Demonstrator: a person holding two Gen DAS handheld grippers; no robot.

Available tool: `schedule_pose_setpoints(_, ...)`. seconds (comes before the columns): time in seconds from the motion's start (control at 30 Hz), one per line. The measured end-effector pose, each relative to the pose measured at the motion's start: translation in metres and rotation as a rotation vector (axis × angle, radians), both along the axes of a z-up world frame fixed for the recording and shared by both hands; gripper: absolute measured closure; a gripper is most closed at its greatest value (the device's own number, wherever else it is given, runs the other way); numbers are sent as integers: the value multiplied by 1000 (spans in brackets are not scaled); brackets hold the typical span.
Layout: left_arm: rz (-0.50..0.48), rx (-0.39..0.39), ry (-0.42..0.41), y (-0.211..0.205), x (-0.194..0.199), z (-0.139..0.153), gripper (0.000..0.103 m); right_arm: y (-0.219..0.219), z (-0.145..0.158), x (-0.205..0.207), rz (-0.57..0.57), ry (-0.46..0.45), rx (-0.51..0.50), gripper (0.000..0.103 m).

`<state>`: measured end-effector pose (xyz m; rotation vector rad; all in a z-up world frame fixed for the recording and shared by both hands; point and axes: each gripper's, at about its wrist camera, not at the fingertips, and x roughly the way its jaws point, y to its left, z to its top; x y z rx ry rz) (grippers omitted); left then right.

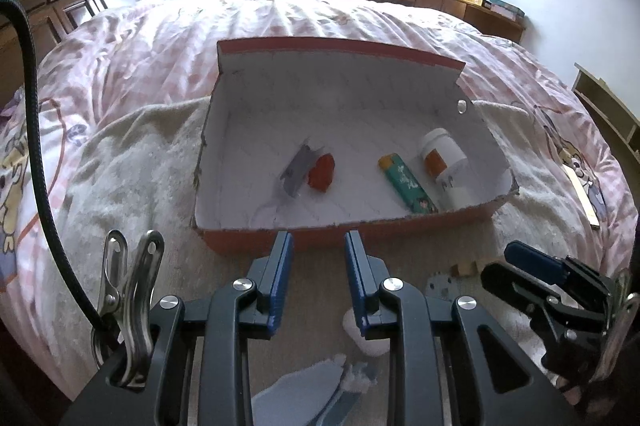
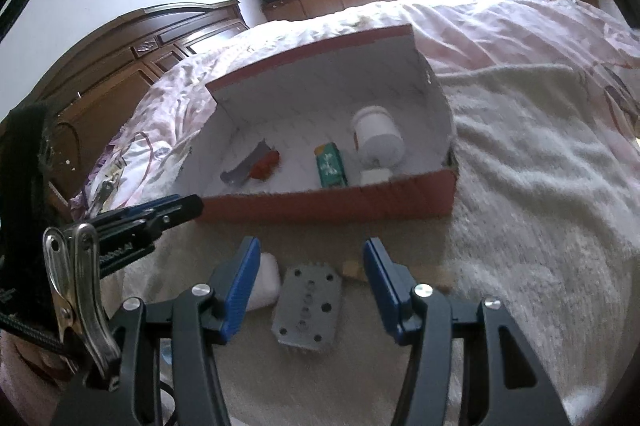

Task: Organize rigid objects
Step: 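Withdraw both grippers from the box toward the white case and wooden block, then grasp the white earbud case with left gripper while right grasps wooden block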

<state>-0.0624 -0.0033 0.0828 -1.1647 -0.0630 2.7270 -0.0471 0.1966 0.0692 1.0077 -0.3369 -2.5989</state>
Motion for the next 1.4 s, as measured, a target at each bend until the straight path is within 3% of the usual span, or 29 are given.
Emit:
schedule_pose_setpoints(0.33, -31, 8, -46, 1, 18, -16, 76, 7, -15, 14, -10, -41, 24, 46)
schedule_pose_setpoints(0.67, -197, 19, -69, 25, 27, -28, 75, 16, -29, 26, -16, -75, 51, 46)
schedule_pose_setpoints(0.83, -242, -37, -88, 35, 23, -39, 66, 17, -36, 26, -18, -97, 38, 46)
schedule_pose_setpoints(1.03, -276, -51, -81, 35, 20, -40, 62, 16, -40, 24, -11, -107, 36, 46)
schedule_pose_setpoints(1.4, -381, -214, -78, 56, 22, -53, 51, 17, -46, 23, -13, -121, 24, 46)
